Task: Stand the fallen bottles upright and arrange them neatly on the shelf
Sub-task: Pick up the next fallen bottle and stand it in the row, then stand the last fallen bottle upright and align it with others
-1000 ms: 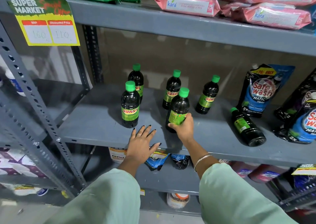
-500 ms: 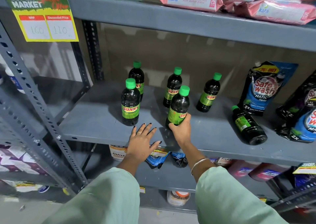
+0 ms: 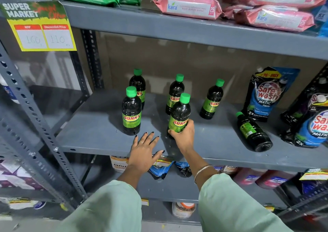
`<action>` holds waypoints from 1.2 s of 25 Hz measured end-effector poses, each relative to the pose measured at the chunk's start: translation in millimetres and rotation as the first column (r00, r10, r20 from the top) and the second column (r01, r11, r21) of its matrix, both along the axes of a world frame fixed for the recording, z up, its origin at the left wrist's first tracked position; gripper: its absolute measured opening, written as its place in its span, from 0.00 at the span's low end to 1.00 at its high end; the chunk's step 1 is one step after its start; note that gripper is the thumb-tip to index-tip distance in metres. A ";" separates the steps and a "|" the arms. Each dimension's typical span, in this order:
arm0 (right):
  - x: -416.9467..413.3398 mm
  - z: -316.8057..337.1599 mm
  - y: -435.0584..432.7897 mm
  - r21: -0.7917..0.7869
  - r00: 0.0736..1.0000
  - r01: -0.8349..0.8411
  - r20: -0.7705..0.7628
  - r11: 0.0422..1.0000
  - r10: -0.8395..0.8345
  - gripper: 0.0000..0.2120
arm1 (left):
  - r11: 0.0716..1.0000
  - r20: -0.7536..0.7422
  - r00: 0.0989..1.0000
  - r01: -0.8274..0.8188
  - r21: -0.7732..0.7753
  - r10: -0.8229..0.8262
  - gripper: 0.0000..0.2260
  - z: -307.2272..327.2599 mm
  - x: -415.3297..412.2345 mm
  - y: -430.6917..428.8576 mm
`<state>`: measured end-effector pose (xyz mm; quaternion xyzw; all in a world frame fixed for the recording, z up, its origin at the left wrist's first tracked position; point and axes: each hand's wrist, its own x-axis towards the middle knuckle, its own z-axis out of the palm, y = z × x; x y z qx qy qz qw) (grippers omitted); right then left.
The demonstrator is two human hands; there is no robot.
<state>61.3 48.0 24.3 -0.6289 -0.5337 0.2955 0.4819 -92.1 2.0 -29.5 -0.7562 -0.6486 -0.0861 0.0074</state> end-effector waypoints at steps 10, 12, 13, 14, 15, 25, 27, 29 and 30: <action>2.7 -3.4 -3.6 0.005 0.998 -0.063 0.004 0.998 0.063 0.45 | 1.000 0.053 0.999 0.005 0.012 -0.006 0.27 1.8 1.0 -0.6; 11.4 -4.7 -8.5 -0.024 0.998 -0.061 0.034 0.998 0.062 0.50 | 0.998 0.096 0.995 0.015 0.065 -0.022 0.24 7.3 8.4 -4.7; 18.2 -5.6 -11.7 -0.036 0.997 -0.057 0.052 0.998 0.059 0.51 | 0.991 0.073 0.996 0.048 0.128 -0.058 0.21 8.7 15.1 -6.0; 26.0 -5.9 -15.4 -0.040 0.996 -0.047 0.071 0.998 0.050 0.51 | 0.977 0.040 0.994 0.096 0.191 -0.105 0.19 8.9 23.6 -7.2; 35.9 -6.3 -20.1 -0.035 0.996 -0.021 0.082 0.999 0.024 0.50 | 0.959 0.016 0.986 0.157 0.234 -0.166 0.17 7.9 34.9 -8.2; 186.8 39.1 0.1 0.058 0.646 0.416 0.683 0.908 -0.340 0.29 | 0.974 -0.017 0.975 0.223 0.035 -0.222 0.26 14.1 160.8 8.6; 220.4 39.8 11.0 -0.014 0.608 0.426 0.745 0.905 -0.275 0.32 | 0.988 -0.022 0.989 0.146 0.043 -0.145 0.27 6.2 173.0 11.1; 245.0 35.7 20.8 -0.103 0.611 0.416 0.768 0.904 -0.194 0.35 | 0.995 -0.011 0.995 0.096 0.028 -0.096 0.28 0.7 176.2 10.9; 255.6 33.7 26.7 -0.155 0.626 0.398 0.766 0.904 -0.144 0.36 | 0.997 -0.015 0.997 0.077 0.021 -0.077 0.28 -1.3 178.5 11.2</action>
